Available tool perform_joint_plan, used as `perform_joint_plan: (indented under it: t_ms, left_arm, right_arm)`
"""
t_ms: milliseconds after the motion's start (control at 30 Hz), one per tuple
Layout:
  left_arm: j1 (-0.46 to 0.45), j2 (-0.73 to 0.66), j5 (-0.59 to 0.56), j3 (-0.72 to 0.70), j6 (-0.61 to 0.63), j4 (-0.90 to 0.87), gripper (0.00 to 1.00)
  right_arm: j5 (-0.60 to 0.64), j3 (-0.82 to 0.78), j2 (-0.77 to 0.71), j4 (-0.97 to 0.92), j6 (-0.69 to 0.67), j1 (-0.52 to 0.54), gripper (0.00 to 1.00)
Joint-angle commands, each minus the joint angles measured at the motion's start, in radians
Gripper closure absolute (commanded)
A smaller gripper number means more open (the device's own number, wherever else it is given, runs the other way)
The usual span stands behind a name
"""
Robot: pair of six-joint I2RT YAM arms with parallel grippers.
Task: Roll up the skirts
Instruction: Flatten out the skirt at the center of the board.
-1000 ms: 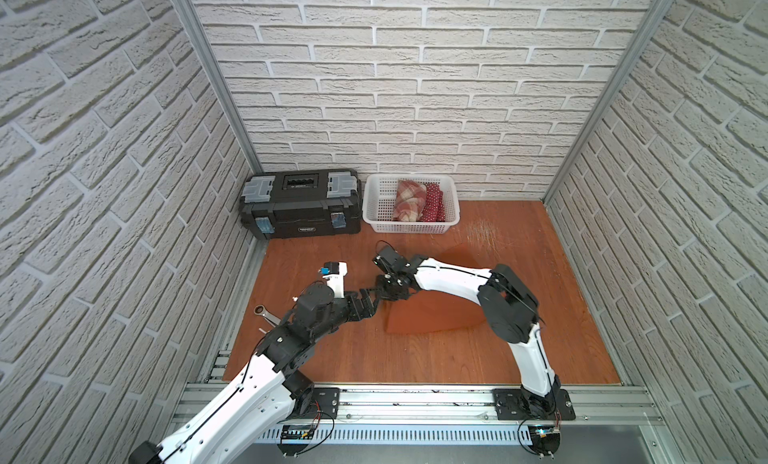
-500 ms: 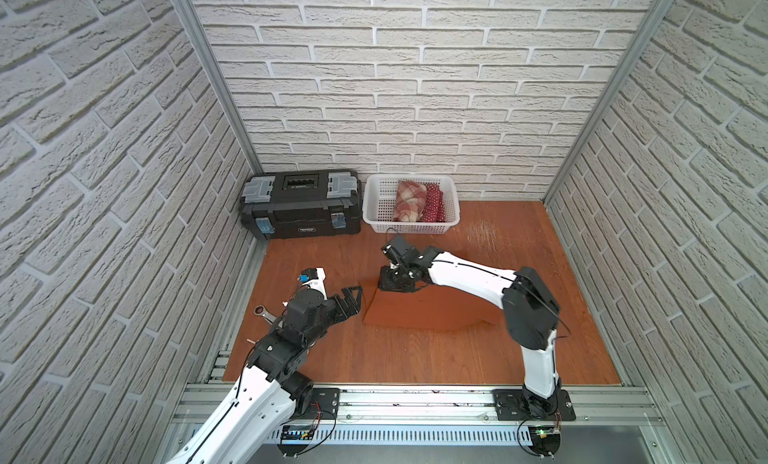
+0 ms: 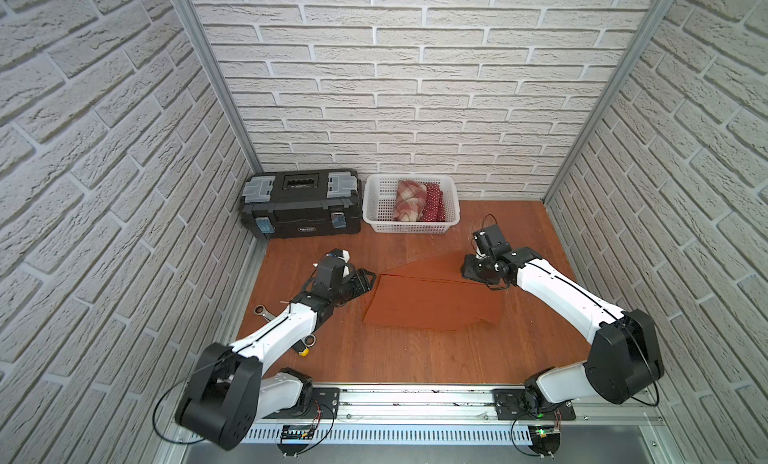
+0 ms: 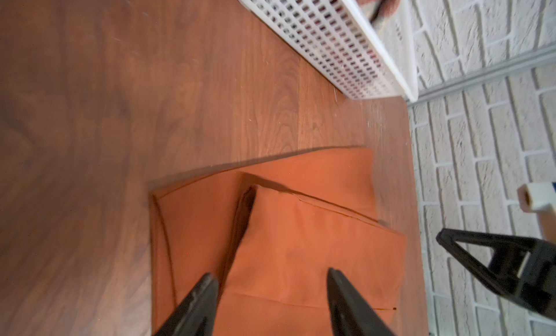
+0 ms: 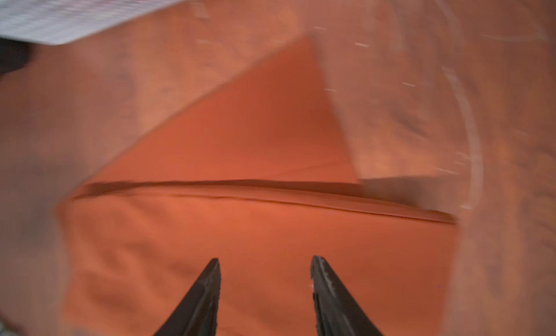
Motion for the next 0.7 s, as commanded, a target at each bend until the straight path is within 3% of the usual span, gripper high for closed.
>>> perform_joint_plan:
  t_ms: [0, 167, 400, 667]
  left_arm:
    - [-0.034, 0.108, 0.018, 0.068, 0.069, 0.065, 0.48]
    - [-0.044, 0.228, -0.005, 0.128, 0.1, 0.059, 0.48]
    - [-0.065, 0.324, -0.021, 0.195, 0.16, -0.002, 0.47]
    - [-0.07, 0.393, -0.006, 0.193, 0.156, 0.022, 0.66]
  right_arm:
    - [0.015, -0.044, -0.023, -0.013, -0.086, -0.103, 0.49]
    - [-0.035, -0.063, 0.046, -0.001, -0.104, -0.209, 0.5]
    - [-0.069, -0.087, 0.081, 0.022, -0.099, -0.237, 0.51]
    - [-0.104, -0.158, 0.091, 0.064, -0.078, -0.238, 0.57]
